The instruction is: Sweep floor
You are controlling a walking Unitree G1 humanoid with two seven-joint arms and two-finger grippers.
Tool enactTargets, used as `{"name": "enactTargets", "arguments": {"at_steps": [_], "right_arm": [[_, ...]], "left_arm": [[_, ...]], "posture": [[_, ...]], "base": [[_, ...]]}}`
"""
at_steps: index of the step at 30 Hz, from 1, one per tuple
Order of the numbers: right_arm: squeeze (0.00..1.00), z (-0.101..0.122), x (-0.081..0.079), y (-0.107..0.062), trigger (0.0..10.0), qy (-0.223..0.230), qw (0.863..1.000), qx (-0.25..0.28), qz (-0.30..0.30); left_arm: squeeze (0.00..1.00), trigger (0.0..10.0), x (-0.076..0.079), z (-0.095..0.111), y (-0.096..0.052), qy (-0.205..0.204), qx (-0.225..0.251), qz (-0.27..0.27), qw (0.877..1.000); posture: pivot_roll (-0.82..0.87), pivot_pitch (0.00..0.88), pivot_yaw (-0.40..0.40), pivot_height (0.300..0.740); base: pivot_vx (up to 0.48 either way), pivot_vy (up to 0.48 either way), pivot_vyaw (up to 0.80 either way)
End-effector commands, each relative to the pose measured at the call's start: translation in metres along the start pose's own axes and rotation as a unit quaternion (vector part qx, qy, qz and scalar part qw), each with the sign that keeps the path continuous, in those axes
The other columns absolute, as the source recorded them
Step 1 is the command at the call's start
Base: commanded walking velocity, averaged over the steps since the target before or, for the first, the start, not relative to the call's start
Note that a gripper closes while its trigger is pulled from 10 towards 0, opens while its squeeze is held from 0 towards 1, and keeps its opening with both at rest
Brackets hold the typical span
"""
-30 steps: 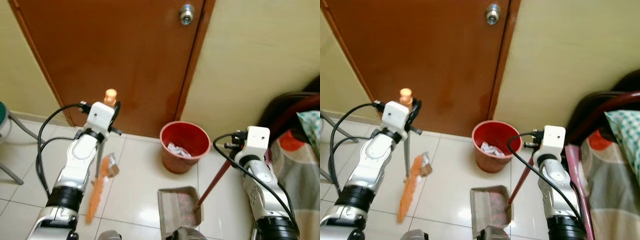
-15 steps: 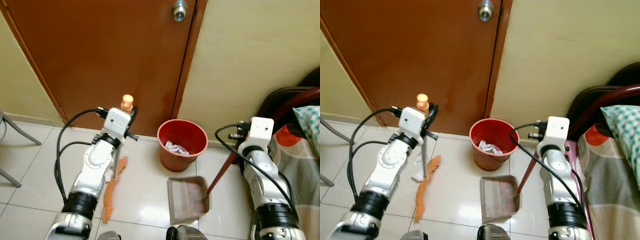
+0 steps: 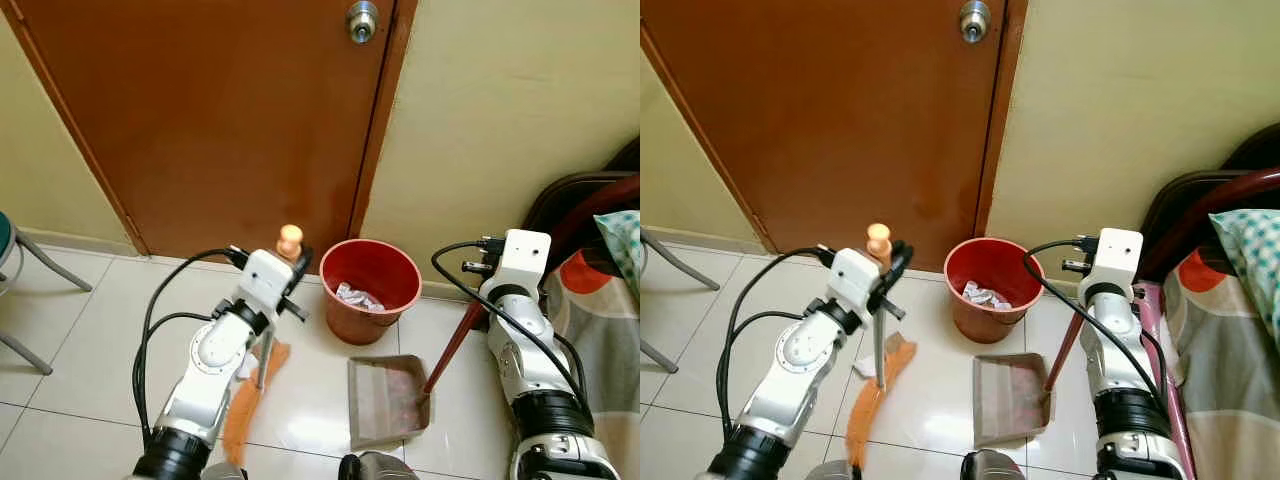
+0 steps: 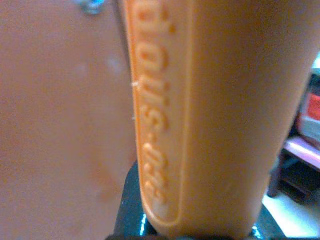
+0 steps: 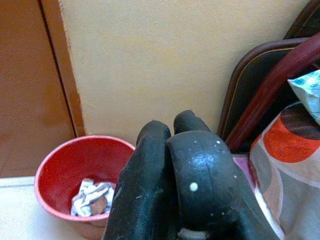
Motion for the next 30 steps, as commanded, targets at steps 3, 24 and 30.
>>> {"name": "enactTargets", "arguments": {"at_steps": [3, 24, 30], "right_arm": [[0.00, 0.011, 0.007, 0.006, 10.0, 0.001, 0.999, 0.025, -0.020], [0.00, 0.011, -0.007, 0.013, 10.0, 0.011, 0.999, 0.026, -0.020], [0.00, 0.005, -0.017, 0.014, 10.0, 0.006, 1.000, 0.005, -0.006]], "left_arm": [[0.00, 10.0, 0.011, 0.003, -0.004, -0.013, -0.011, -0.032, 0.999], [0.00, 10.0, 0.022, 0.051, -0.008, -0.200, 0.044, -0.071, 0.976], [0.00, 10.0, 0.016, 0.072, -0.004, -0.190, 0.067, -0.069, 0.977]], "posture": [[-0.05, 0.090, -0.030, 0.740], [-0.02, 0.082, -0.023, 0.740], [-0.02, 0.077, -0.026, 0.740]], "base": [[0.000, 0.000, 0.00], [0.000, 0.000, 0.00], [0.000, 0.000, 0.00]]}}
Point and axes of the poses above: a point about 5 cm out from each wrist's last joint towards the gripper, its own y axis pointing out of the wrist towards the gripper, its own z axis along the axis of the wrist's last joint, x = y × z, the point moved 1 cm from there along y, pointing out of the wrist towards the gripper, and after that the axes turned 13 degrees about -y, right-handed, at the moved point
